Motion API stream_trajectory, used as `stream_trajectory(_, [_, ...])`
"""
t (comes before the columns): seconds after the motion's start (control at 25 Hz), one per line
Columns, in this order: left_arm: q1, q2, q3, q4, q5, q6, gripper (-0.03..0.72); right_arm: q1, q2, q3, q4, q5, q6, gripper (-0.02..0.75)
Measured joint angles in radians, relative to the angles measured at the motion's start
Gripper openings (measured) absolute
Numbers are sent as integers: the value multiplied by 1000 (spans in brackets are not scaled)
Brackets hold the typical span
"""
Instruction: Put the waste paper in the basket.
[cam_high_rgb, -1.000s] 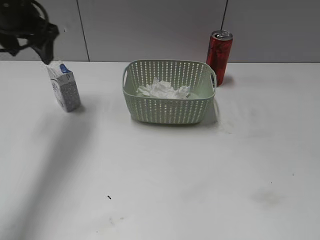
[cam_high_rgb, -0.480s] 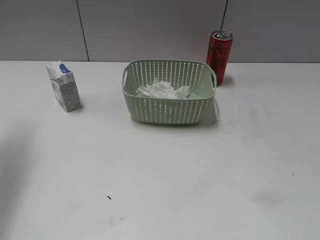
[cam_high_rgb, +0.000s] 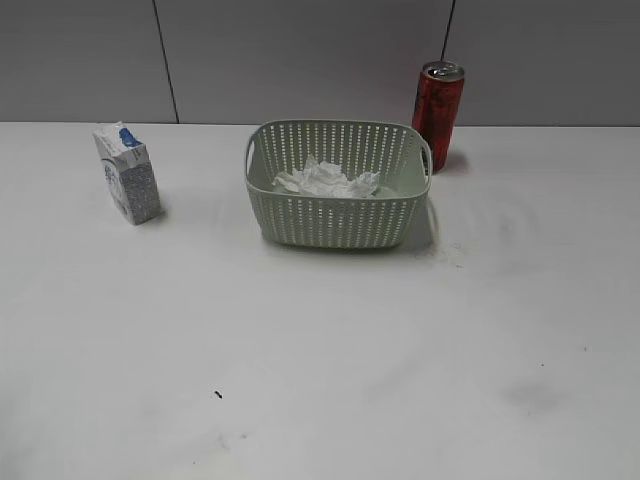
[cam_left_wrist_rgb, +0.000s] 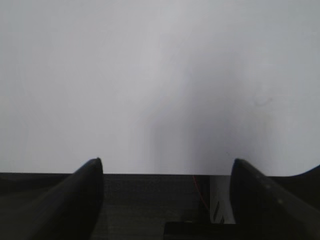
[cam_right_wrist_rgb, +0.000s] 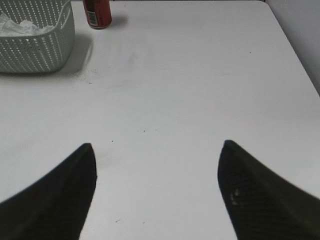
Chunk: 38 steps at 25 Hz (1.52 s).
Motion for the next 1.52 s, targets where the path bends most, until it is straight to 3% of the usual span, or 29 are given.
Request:
stream_trajectory(0.28, [0, -333, 187, -18, -48, 0, 578, 0, 0, 0, 0, 0, 0, 571])
stream_trajectory(0.88, [0, -906, 241, -21, -151, 0, 575, 0, 0, 0, 0, 0, -1, 571])
stream_trajectory(1.12, [0, -1033, 241, -22, -151, 0, 575, 0, 0, 0, 0, 0, -1, 571])
stream_trajectory(1.52, [0, -1039, 241, -23, -151, 0, 571, 0, 0, 0, 1, 0, -1, 571])
